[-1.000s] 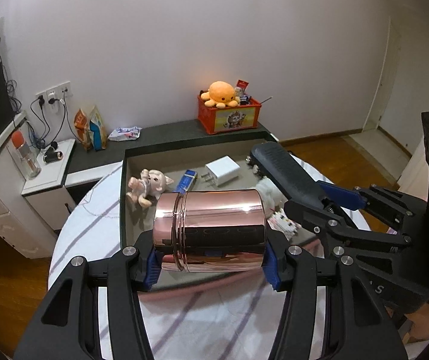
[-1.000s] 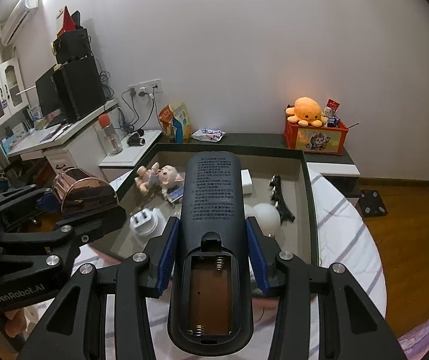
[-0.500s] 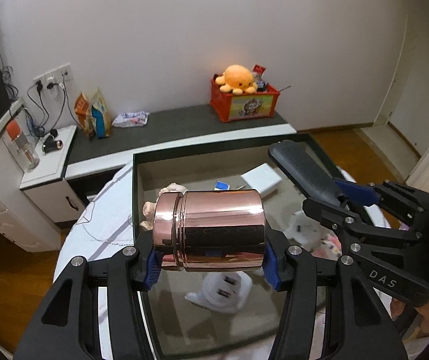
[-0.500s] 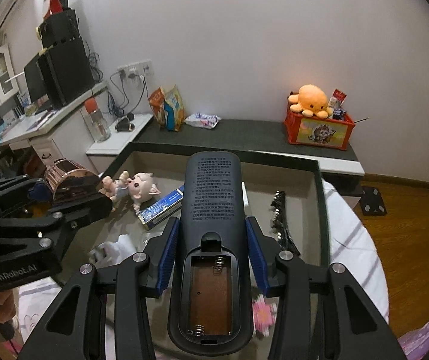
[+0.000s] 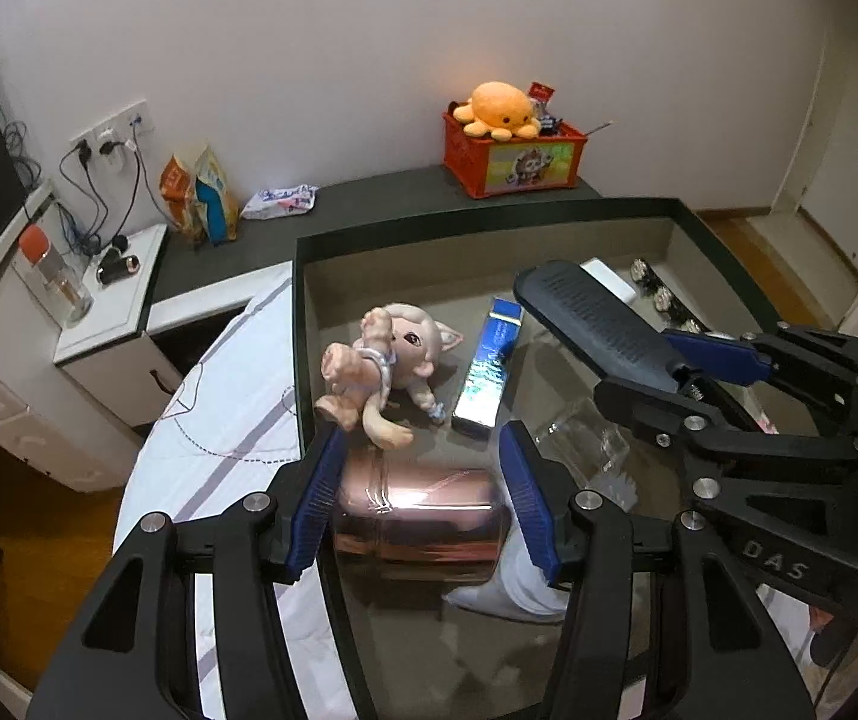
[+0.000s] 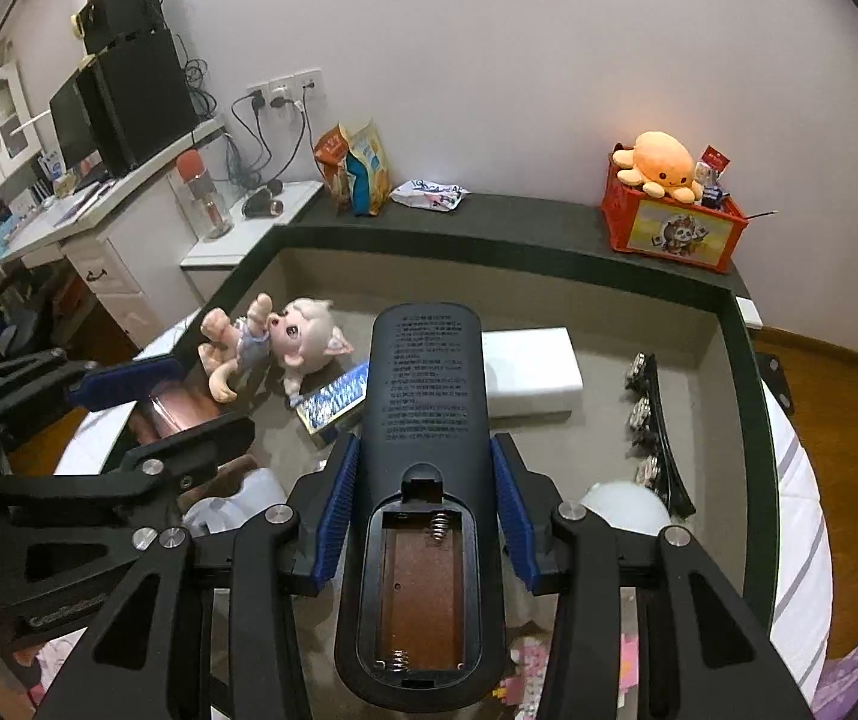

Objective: Organize rigid objects

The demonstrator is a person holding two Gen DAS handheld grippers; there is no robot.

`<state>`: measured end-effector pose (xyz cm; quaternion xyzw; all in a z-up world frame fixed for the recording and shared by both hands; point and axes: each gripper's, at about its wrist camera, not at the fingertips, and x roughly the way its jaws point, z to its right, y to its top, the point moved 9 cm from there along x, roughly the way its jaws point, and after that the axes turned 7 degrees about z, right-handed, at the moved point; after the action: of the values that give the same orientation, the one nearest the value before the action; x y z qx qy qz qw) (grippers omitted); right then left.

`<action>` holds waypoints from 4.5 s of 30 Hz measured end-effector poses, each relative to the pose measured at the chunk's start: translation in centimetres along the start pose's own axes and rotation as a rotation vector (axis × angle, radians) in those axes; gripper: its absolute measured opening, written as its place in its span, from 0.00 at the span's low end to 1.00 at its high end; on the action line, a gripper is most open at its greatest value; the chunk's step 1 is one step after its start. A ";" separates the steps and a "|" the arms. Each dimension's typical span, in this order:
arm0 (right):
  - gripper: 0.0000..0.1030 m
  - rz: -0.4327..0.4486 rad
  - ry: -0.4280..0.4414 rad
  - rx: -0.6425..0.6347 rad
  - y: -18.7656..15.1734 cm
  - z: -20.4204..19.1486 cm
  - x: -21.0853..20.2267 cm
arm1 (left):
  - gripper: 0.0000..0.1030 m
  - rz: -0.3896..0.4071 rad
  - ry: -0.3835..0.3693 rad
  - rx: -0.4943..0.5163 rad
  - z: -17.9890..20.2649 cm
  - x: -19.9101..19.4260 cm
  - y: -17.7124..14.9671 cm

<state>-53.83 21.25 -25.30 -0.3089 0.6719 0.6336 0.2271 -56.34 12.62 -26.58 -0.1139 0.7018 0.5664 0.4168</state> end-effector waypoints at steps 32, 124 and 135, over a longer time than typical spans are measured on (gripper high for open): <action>0.55 -0.002 -0.077 -0.010 -1.4 -0.2 -3.4 | 0.97 0.087 -0.002 -0.043 0.3 -5.7 -0.1; 1.00 0.847 -0.216 -0.090 -12.7 -16.3 -49.6 | 1.00 0.946 0.378 -0.085 6.2 -54.5 -17.1; 1.00 0.835 -0.223 -0.091 -12.0 -15.9 -49.5 | 1.00 0.902 0.378 -0.075 5.9 -53.8 -15.5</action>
<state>-9.07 11.69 2.17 0.0500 0.6819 0.7297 0.0085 -10.11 -4.07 0.87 0.0859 0.7236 0.6848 -0.0091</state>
